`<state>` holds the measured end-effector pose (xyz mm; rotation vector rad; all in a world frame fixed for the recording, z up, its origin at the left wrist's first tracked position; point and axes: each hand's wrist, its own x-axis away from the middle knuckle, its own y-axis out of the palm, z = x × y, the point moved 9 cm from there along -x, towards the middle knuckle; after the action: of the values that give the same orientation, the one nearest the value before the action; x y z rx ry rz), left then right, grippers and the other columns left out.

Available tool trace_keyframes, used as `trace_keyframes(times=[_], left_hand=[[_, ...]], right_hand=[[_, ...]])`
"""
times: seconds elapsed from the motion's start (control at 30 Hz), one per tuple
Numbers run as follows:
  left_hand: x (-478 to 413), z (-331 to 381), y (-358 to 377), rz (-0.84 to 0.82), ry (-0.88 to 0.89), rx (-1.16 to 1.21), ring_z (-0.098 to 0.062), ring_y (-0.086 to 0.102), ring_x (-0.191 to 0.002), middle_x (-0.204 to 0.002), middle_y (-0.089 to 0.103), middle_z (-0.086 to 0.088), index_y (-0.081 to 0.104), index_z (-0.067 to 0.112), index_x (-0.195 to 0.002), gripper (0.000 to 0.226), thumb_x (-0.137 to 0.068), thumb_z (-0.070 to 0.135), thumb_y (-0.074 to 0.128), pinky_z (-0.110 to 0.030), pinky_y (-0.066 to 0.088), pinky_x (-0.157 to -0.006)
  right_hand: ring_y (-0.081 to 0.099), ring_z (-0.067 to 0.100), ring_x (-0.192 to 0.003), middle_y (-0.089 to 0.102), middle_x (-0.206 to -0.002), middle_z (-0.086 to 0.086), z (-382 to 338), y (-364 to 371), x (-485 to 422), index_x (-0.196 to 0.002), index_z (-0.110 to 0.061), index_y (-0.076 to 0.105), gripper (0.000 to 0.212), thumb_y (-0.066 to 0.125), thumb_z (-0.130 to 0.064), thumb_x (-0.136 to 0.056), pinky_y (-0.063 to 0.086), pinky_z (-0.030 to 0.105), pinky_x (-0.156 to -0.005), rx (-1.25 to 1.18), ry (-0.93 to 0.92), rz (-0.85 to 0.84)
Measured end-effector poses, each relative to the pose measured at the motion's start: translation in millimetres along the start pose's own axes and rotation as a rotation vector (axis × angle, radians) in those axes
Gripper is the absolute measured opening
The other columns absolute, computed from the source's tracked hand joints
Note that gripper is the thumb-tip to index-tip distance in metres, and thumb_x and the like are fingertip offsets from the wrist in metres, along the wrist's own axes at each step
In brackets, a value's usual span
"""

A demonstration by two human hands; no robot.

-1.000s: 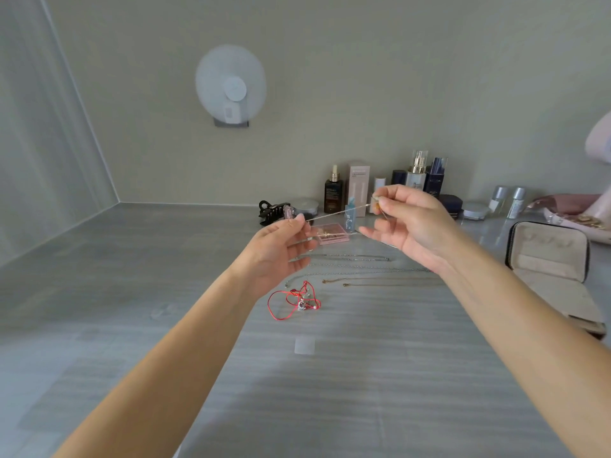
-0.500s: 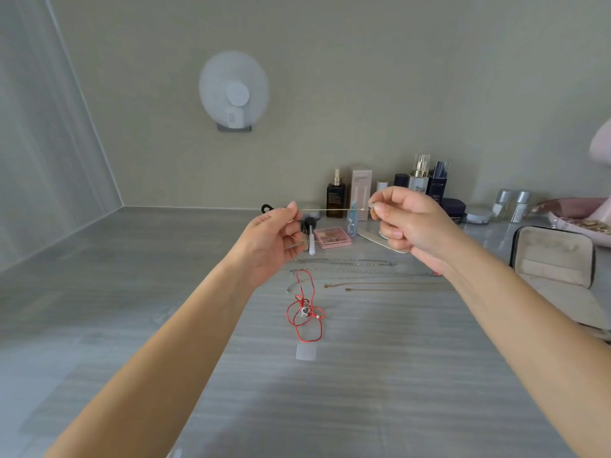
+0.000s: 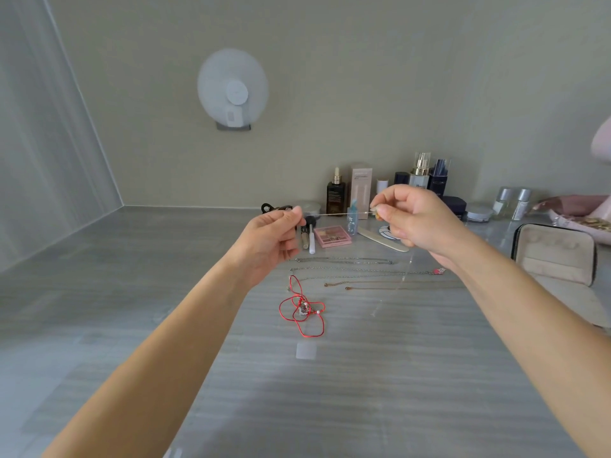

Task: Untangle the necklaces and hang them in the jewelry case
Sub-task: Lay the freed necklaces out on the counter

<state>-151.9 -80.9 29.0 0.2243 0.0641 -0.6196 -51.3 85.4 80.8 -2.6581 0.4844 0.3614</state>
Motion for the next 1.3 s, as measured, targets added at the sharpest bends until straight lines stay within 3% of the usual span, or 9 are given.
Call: trace_keyframes(times=[0.1,0.23,0.37,0.47,0.57,0.7,0.83,1.0,1.3], left_hand=[[-1.3,-3.1,-2.0,-0.009,0.0,-0.096,-0.009,0.03,-0.046,-0.046,0.033,0.011,0.058,0.013,-0.074,0.022,-0.092,0.023,0.052,-0.023,0.036,-0.056],[-3.1,-23.0,-0.6,-0.066,-0.063,-0.254,-0.009,0.038,-0.051,-0.053,0.041,0.007,0.059,0.013,-0.077,0.014,-0.089,0.02,0.057,-0.02,0.042,-0.053],[-2.3,-47.3,11.2,-0.116,-0.116,-0.354,-0.008,0.04,-0.05,-0.06,0.042,0.001,0.057,0.013,-0.075,0.014,-0.088,0.015,0.059,-0.021,0.042,-0.054],[-1.4,-60.3,23.5,-0.17,-0.145,-0.412,-0.007,0.043,-0.051,-0.06,0.046,0.003,0.058,0.014,-0.078,0.01,-0.087,0.017,0.062,-0.021,0.042,-0.056],[-0.5,-63.3,39.0,-0.2,-0.153,-0.379,-0.006,0.046,-0.05,-0.065,0.052,0.002,0.06,0.016,-0.086,0.003,-0.088,0.018,0.06,-0.017,0.044,-0.053],[2.2,-51.8,69.8,-0.27,-0.102,-0.328,-0.005,0.045,-0.054,-0.076,0.053,0.005,0.063,0.025,-0.102,0.014,-0.092,0.024,0.053,-0.017,0.043,-0.057],[3.2,-40.5,93.5,-0.328,-0.071,-0.26,-0.004,0.046,-0.055,-0.097,0.064,0.007,0.067,0.023,-0.095,0.02,-0.094,0.028,0.048,-0.015,0.041,-0.056],[4.6,-37.0,106.7,-0.404,-0.072,-0.188,-0.003,0.046,-0.049,-0.073,0.066,0.008,0.065,0.018,-0.09,0.023,-0.096,0.027,0.045,-0.014,0.038,-0.052],[0.3,-37.2,80.3,-0.357,-0.077,-0.243,-0.004,0.045,-0.045,-0.056,0.055,0.009,0.063,0.015,-0.077,0.026,-0.095,0.024,0.046,-0.015,0.037,-0.047]], right_hand=[[0.035,0.0,-0.036,0.052,-0.067,-0.001,-2.2,-3.0,0.0,-0.077,-0.021,0.058,0.023,0.051,-0.004,-0.091,0.027,0.008,-0.036,0.037,-0.011,0.011],[0.045,0.004,-0.043,0.057,-0.065,-0.004,-5.1,-2.3,-1.9,-0.079,-0.021,0.062,0.02,0.054,-0.005,-0.089,0.036,0.014,-0.04,0.024,-0.009,-0.003],[0.059,-0.002,-0.051,0.062,-0.071,-0.002,-15.7,-4.2,-7.7,-0.081,-0.022,0.064,0.02,0.054,-0.006,-0.09,0.052,0.016,-0.057,0.073,-0.035,-0.018],[0.062,-0.002,-0.052,0.062,-0.068,0.002,-24.9,-9.2,-11.3,-0.078,-0.021,0.063,0.022,0.053,-0.006,-0.09,0.054,0.014,-0.058,0.085,-0.053,-0.017],[0.062,-0.001,-0.053,0.061,-0.068,0.003,-32.0,-12.8,-13.5,-0.078,-0.021,0.063,0.022,0.053,-0.005,-0.091,0.054,0.015,-0.059,0.075,-0.066,-0.02],[0.062,-0.001,-0.054,0.062,-0.067,0.001,-38.3,-14.4,-15.6,-0.077,-0.021,0.063,0.022,0.054,-0.007,-0.091,0.053,0.014,-0.058,0.09,-0.072,-0.018],[0.062,-0.001,-0.054,0.062,-0.067,-0.001,-38.2,-18.2,-15.7,-0.077,-0.022,0.063,0.021,0.054,-0.008,-0.09,0.052,0.013,-0.056,0.107,-0.057,0.011],[0.062,0.0,-0.054,0.063,-0.069,0.0,-31.3,-32.2,-10.0,-0.078,-0.021,0.064,0.02,0.055,-0.008,-0.09,0.052,0.013,-0.055,0.087,-0.018,0.056],[0.061,-0.001,-0.05,0.061,-0.071,0.0,-18.9,-64.3,4.7,-0.081,-0.017,0.064,0.017,0.054,-0.005,-0.09,0.051,0.014,-0.055,0.047,0.04,0.165]])
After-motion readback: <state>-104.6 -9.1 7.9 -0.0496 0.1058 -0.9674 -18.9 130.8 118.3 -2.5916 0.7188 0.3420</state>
